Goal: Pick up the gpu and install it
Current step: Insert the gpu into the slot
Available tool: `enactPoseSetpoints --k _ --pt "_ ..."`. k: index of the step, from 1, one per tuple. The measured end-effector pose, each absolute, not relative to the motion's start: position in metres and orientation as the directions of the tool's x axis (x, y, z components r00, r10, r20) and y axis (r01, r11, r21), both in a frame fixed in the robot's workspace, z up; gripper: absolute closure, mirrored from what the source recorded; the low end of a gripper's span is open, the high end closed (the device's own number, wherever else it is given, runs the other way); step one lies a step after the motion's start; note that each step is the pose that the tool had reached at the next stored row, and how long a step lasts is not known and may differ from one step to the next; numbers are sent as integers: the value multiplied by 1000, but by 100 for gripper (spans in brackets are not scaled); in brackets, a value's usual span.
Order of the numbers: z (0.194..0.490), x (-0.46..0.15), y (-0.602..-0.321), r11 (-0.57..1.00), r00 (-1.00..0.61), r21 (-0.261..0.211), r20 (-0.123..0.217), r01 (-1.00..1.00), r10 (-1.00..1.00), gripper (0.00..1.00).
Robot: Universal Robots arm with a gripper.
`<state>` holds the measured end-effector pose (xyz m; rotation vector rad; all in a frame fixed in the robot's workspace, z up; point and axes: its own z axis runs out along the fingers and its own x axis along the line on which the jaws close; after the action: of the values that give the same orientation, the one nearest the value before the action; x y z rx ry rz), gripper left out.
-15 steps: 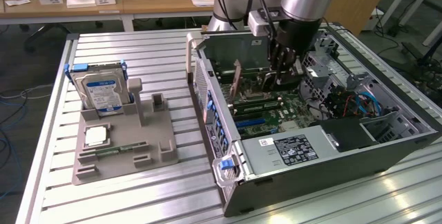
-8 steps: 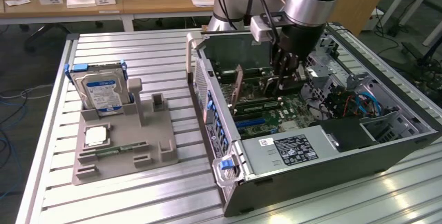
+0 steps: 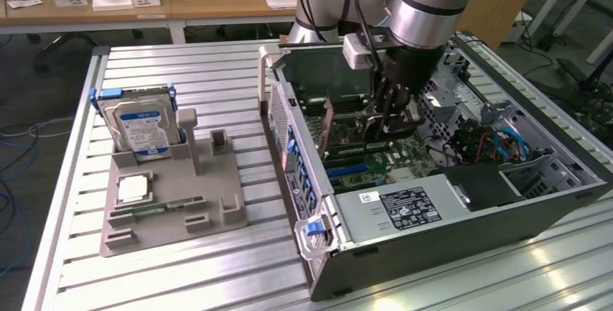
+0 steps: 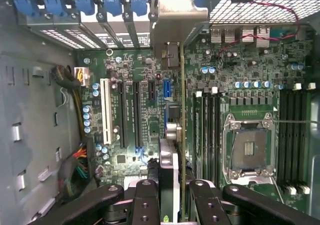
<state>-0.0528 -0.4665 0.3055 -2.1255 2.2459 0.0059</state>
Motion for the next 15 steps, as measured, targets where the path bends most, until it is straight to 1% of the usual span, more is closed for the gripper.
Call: enactPoseSetpoints --k 15 --pt "280 -59 -466 56 -54 -31 -39 -998 -998 72"
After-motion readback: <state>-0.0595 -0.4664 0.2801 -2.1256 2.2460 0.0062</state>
